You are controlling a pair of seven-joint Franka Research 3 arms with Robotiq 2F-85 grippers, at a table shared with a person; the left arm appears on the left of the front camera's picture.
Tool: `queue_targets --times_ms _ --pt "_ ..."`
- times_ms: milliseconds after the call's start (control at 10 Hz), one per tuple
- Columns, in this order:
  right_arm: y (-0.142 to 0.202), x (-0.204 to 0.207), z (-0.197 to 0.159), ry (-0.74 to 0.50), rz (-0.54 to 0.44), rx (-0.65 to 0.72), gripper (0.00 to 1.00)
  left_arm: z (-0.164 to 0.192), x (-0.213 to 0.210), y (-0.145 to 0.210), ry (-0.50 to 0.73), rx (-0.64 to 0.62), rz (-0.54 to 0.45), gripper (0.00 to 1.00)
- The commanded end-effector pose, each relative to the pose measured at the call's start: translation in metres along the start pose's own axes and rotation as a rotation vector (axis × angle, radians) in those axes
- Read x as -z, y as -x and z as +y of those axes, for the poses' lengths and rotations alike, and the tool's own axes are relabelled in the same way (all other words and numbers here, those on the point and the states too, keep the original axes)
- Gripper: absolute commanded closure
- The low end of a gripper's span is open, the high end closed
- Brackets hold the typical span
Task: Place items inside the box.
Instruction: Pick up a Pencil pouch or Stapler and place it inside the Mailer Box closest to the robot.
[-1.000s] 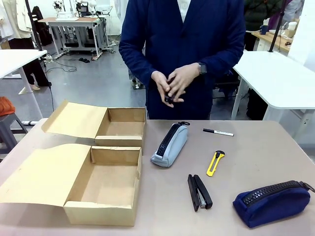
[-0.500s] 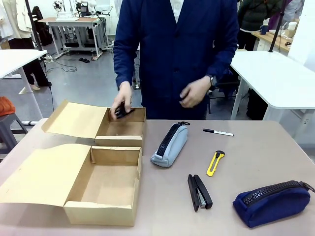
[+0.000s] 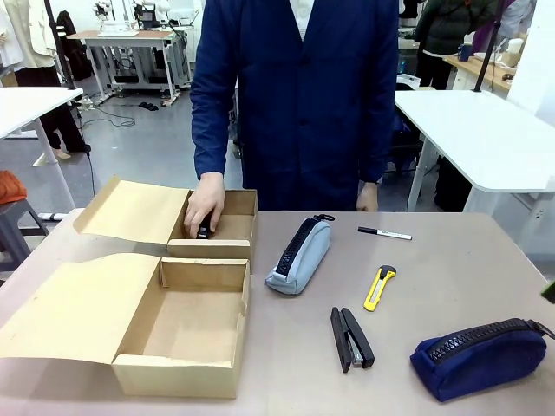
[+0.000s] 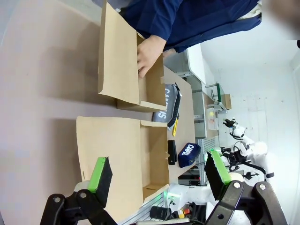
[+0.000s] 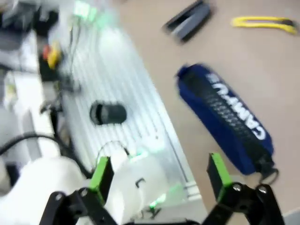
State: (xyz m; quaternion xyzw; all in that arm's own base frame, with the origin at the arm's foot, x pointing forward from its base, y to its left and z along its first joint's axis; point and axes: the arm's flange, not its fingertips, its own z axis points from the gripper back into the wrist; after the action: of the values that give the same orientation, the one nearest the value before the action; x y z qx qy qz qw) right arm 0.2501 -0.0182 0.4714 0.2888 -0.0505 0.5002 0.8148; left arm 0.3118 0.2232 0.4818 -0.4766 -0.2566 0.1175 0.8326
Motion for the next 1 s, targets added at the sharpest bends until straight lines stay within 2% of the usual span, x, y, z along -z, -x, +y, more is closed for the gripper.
queue_targets --times_ms 0,100,200,400,600,800,900 --pt "0.003 -0.01 -0.004 0.054 -0.059 0.118 0.0 -0.001 -0.001 0.002 0.014 0.021 -0.002 0.0" --pt "0.0 0.0 0.0 0.0 0.0 0.0 0.0 -0.001 -0.001 0.002 0.014 0.021 -0.002 0.0" --pt "-0.022 0.036 0.008 -0.046 0.169 -0.332 0.0 -0.001 -0.001 0.002 0.014 0.021 -0.002 0.0" --pt "-0.043 0.067 -0.003 -0.022 0.176 -0.539 0.0 -0.001 -0.001 0.002 0.014 0.021 -0.002 0.0" --pt "-0.048 0.092 -0.017 0.045 0.249 -0.578 0.0 -0.001 -0.001 0.002 0.014 0.021 -0.002 0.0" --pt "-0.044 0.12 -0.026 0.073 0.384 -0.592 0.0 -0.001 -0.001 0.002 0.014 0.021 -0.002 0.0" --pt "-0.041 0.128 -0.03 0.118 0.399 -0.571 0.0 -0.001 -0.001 0.002 0.014 0.021 -0.002 0.0"
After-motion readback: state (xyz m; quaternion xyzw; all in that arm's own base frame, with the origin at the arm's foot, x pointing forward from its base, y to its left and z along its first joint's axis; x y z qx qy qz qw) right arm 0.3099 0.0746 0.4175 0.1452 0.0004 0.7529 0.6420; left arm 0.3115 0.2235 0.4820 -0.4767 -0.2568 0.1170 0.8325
